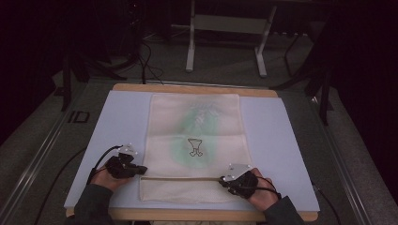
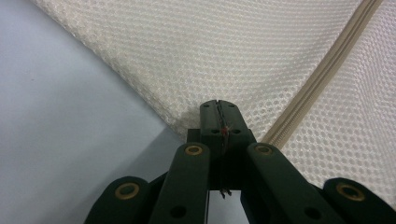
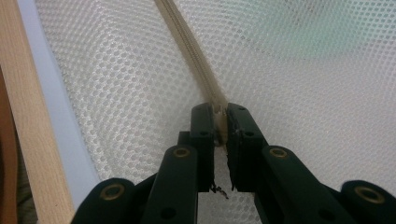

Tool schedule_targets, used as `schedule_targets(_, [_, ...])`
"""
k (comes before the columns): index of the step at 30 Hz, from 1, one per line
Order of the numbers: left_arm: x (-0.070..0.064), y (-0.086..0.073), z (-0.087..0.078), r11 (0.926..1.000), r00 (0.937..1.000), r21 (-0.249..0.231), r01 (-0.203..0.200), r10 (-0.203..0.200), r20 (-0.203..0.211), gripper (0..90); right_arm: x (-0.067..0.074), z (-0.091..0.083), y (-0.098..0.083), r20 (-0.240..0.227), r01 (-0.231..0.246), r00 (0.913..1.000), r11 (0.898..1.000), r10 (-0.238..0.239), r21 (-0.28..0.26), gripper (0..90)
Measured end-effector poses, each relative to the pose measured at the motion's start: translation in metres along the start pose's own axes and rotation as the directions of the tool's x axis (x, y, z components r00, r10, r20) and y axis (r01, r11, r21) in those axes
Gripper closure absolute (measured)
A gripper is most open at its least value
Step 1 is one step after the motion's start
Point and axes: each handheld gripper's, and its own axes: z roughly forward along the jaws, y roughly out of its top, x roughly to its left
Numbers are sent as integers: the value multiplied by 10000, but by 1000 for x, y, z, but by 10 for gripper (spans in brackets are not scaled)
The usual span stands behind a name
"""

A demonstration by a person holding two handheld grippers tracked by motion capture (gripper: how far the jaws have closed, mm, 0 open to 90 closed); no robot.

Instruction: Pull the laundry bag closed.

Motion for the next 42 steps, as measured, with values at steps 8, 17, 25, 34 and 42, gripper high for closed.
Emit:
schedule_targets(8, [0, 0, 0, 10000, 10000, -7, 8, -8, -4, 900, -3, -3, -8, 55, -159, 9999, 9999, 159, 57, 822])
schedule_targets(17, [0, 0, 0, 10000, 10000, -7, 13, -13, -2, 900, -5, -7, -11, 64, -311, 9995, 9995, 311, 46, 823])
schedule_targets(25, [0, 0, 0, 10000, 10000, -3, 3, -3, -16, 900, -7, -8, -14, 92, -393, 9992, 9992, 393, 58, 822])
schedule_targets(34, [0, 0, 0, 10000, 10000, -4, 5, -5, -16, 900, -10, -13, -21, 154, -553, 9984, 9984, 551, 123, 822])
schedule_targets(42, [0, 0, 0, 10000, 10000, -3, -1, 1, -18, 900, -13, -16, -25, 97, -703, 9975, 9975, 703, 29, 823])
